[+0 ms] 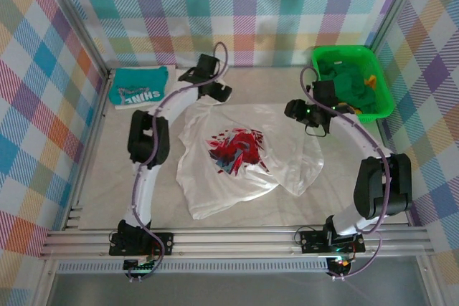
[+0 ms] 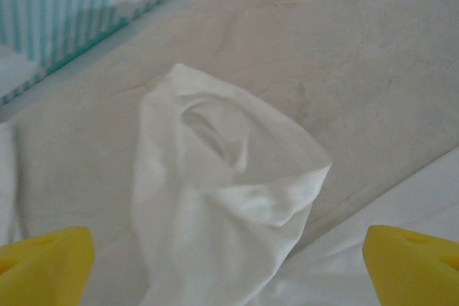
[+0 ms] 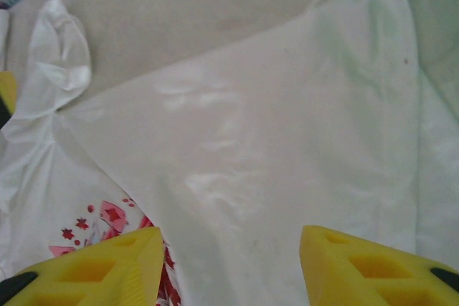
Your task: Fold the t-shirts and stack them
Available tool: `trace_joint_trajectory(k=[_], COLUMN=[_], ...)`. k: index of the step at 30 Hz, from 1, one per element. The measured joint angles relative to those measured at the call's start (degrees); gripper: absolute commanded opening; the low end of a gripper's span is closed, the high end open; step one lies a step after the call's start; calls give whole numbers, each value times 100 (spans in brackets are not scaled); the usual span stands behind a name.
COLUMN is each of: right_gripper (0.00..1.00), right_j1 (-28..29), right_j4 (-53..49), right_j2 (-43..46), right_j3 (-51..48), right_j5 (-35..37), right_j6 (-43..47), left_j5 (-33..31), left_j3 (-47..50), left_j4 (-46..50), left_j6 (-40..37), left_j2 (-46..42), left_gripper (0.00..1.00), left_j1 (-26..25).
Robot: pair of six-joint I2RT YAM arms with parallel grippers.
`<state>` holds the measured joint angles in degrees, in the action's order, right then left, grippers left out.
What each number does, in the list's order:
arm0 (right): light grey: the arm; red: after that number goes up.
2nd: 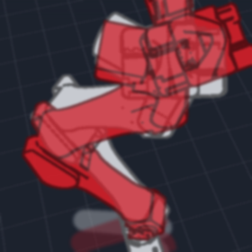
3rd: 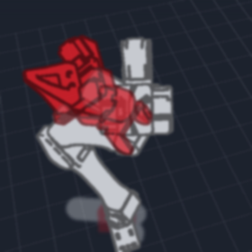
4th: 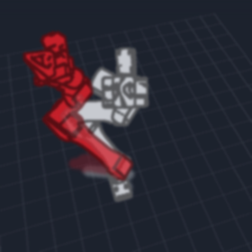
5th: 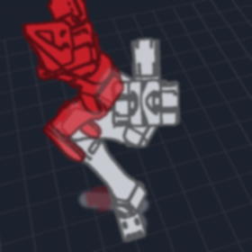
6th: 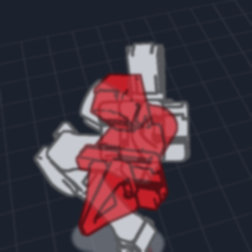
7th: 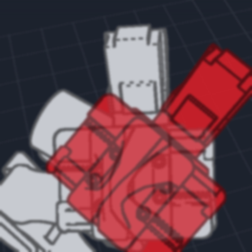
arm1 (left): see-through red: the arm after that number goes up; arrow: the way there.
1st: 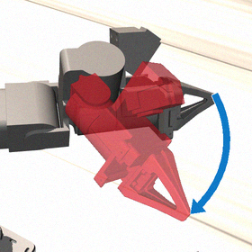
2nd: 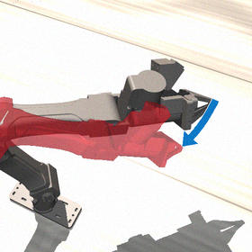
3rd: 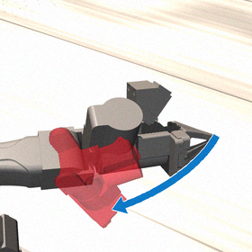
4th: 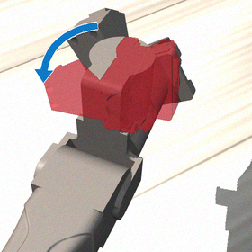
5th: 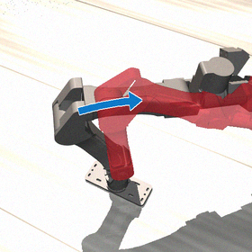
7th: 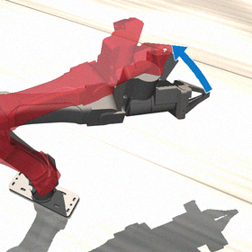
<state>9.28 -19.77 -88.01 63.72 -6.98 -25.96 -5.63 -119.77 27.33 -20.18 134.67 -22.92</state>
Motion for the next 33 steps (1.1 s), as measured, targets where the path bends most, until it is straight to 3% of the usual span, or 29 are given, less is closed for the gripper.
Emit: trace_joint_trajectory(k=[5,8,12,15,18,22,33], right_gripper=[54,54,54,54,54,54,55], right_j1=[-11,-26,-46,-94,-140,-166,-254], right_j4=[275,439,522,603,649,669,671], right_j2=[57,85,85,85,85,85,219], right_j3=[-105,-103,-105,-105,-105,-118,-214], right_j5=[-76,-166,-273,-334,-380,-426,-466], right_j6=[-66,-66,-72,-101,-107,-107,-107], left_j5=[-306,-398,-474,-566,-671,-763,-901], left_j3=[-1257,-1543,-1604,-1628,-1637,-1672,-1838], left_j4=[741,1045,1290,1316,1318,1307,1263], left_j6=[-214,-260,-313,-321,-326,-323,-472], left_j2=[1003,1290,1423,1482,1510,1510,1504], left_gripper=[95,92,79,44,15,0,0], left_j1=[-240,-254,-245,-245,-245,-245,-164])
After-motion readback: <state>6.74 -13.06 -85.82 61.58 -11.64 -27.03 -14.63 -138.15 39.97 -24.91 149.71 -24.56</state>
